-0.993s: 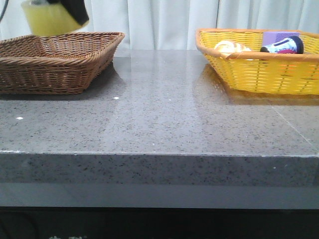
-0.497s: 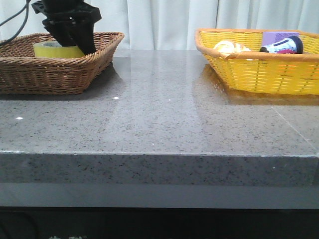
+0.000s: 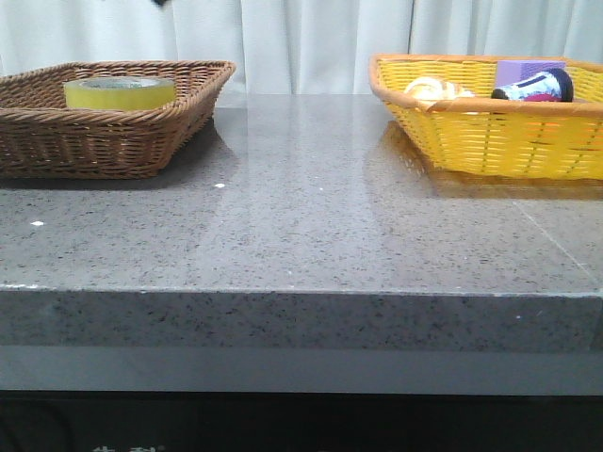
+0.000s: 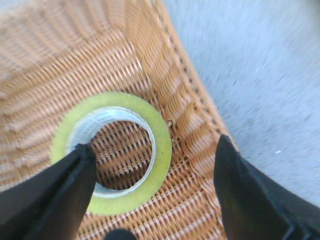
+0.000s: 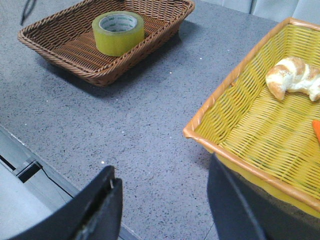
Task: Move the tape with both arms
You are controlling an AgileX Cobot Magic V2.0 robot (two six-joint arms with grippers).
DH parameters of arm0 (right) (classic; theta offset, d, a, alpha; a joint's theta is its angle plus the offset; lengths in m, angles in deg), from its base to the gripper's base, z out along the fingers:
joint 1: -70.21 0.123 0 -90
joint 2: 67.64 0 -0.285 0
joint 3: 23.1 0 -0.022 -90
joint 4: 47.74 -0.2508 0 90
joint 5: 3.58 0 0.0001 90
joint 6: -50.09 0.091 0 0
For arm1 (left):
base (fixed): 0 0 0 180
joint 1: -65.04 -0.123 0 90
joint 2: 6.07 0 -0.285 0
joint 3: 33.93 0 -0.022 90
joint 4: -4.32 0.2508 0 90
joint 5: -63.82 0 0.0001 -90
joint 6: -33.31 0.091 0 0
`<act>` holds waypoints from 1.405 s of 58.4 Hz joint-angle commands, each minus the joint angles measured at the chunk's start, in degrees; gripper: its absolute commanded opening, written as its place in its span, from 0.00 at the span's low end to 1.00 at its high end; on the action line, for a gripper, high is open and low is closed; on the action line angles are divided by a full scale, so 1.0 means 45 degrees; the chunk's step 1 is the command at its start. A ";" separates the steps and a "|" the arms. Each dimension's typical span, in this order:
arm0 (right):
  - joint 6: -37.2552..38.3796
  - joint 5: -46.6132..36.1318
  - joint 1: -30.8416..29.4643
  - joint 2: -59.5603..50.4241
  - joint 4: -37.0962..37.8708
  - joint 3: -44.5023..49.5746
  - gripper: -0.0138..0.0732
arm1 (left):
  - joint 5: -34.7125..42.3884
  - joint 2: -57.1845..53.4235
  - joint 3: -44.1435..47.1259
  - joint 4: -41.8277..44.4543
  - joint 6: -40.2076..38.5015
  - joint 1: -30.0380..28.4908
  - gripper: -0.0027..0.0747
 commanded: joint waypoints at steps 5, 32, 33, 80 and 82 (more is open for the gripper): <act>-0.0024 -0.0934 -0.0044 0.0023 0.0026 -0.0356 0.64 | -0.0308 -0.2138 -0.0439 -0.0254 -0.1644 -0.0019 0.67; -0.0024 -0.0796 -0.0044 0.0023 -0.0028 -0.0356 0.64 | 0.0139 -0.7224 0.5050 -0.1143 -0.2359 0.0297 0.67; -0.0024 -0.0796 -0.0044 0.0023 -0.0028 -0.0356 0.64 | 0.0242 -0.7403 0.5345 -0.1143 -0.2359 0.0297 0.67; -0.0012 -0.0783 -0.0044 0.0023 0.0421 -0.0356 0.63 | 0.6840 -1.5850 1.6899 -0.1168 -0.1914 0.0297 0.65; -0.0012 -0.0795 -0.0044 0.0023 0.0421 -0.0356 0.63 | 0.6840 -1.5914 1.6960 -0.1168 -0.1914 0.0297 0.62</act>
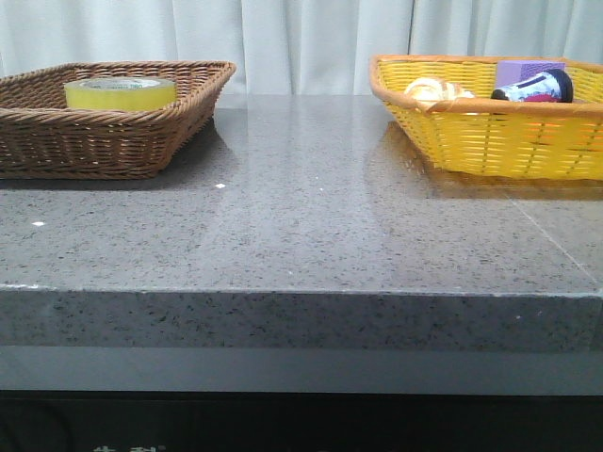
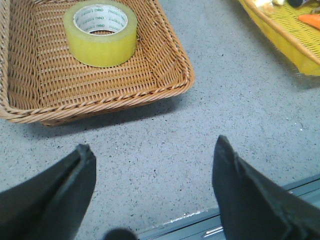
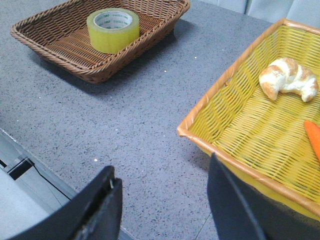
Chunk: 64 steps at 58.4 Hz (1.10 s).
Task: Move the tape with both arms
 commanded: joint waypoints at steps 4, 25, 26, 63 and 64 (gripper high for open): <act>-0.0012 -0.0782 -0.0044 0.0023 0.0050 -0.0356 0.57 | 0.1102 -0.0168 -0.0112 -0.0250 -0.0006 0.0074 0.52; -0.0012 -0.0745 -0.0044 0.0023 0.0050 -0.0356 0.09 | 0.1228 -0.0168 -0.0112 0.0050 -0.0006 0.0074 0.01; -0.0012 -0.0745 -0.0044 0.0023 0.0050 -0.0356 0.08 | 0.1238 -0.0168 -0.0112 0.0118 -0.0006 0.0074 0.01; -0.0012 -0.0721 -0.0044 0.0038 0.0038 -0.0356 0.08 | 0.1594 -0.0611 0.0279 0.0495 0.0063 0.0134 0.01; -0.0012 -0.0721 -0.0044 0.0038 0.0038 -0.0356 0.08 | 0.1760 -0.0724 0.0390 0.0697 0.0173 0.0134 0.01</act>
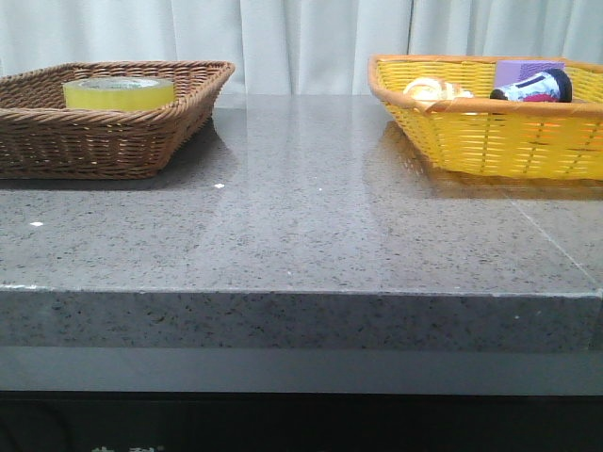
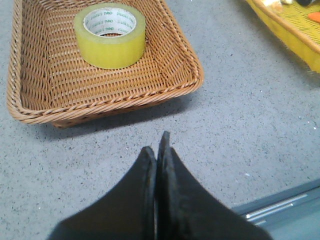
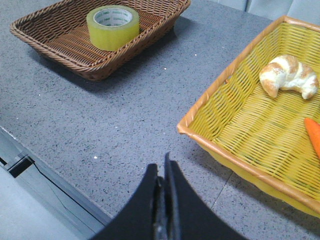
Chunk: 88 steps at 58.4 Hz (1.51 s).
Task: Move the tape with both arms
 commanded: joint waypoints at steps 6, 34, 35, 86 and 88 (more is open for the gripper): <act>-0.0012 -0.0808 -0.0044 0.0038 0.0038 -0.0356 0.08 | 0.3148 -0.1753 0.1656 0.0754 0.0269 -0.0362 0.01; -0.0012 -0.0808 -0.0044 0.0038 0.0038 -0.0356 0.08 | 0.9189 -0.7705 0.9662 -0.0169 -0.0189 -0.1994 0.01; -0.0012 -0.0808 -0.0044 0.0038 0.0038 -0.0356 0.08 | 0.9252 -0.7803 0.9780 -0.0140 -0.0233 -0.2031 0.01; -0.0012 -0.0803 -0.0044 0.0048 0.0038 -0.0356 0.08 | 1.0314 -0.8927 1.1212 0.0064 -0.0761 -0.2928 0.01; -0.0012 -0.0803 -0.0044 0.0048 0.0038 -0.0356 0.08 | 1.0314 -0.8927 1.1212 0.0064 -0.0761 -0.2928 0.01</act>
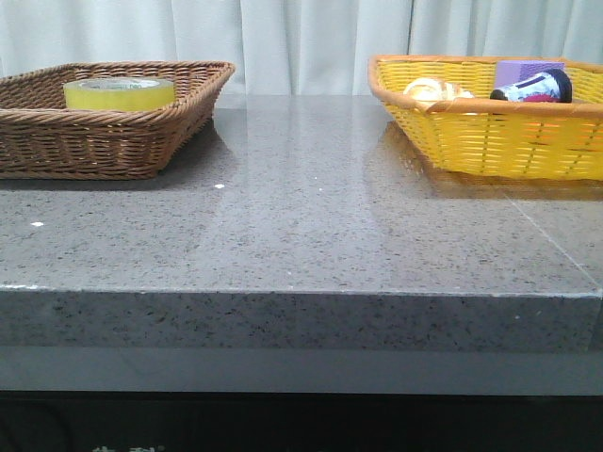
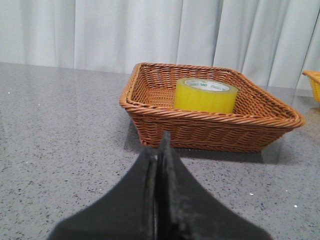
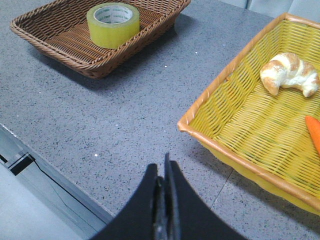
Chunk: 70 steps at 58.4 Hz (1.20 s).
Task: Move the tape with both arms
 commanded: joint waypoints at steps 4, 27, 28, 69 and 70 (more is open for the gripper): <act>-0.0012 -0.0902 -0.0044 0.0048 0.0038 -0.0356 0.08 | 0.1063 -0.0247 0.0478 -0.0010 -0.0099 -0.0038 0.01; -0.0012 -0.0940 -0.0044 0.0026 0.0038 -0.0336 0.08 | 0.1063 -0.0247 0.0478 -0.0010 -0.0099 -0.0038 0.01; -0.0012 -0.0940 -0.0044 -0.0005 0.0038 -0.0302 0.08 | 0.1063 -0.0247 0.0478 -0.0010 -0.0099 -0.0038 0.01; -0.0011 -0.7342 -0.5368 -0.8401 -0.0048 0.9369 0.08 | 0.1063 -0.0247 0.0478 -0.0010 -0.0099 -0.0038 0.01; -0.0011 -0.7408 -0.5368 -0.8562 -0.0048 0.9561 0.08 | 0.1063 -0.0247 0.0478 -0.0010 -0.0099 -0.0038 0.01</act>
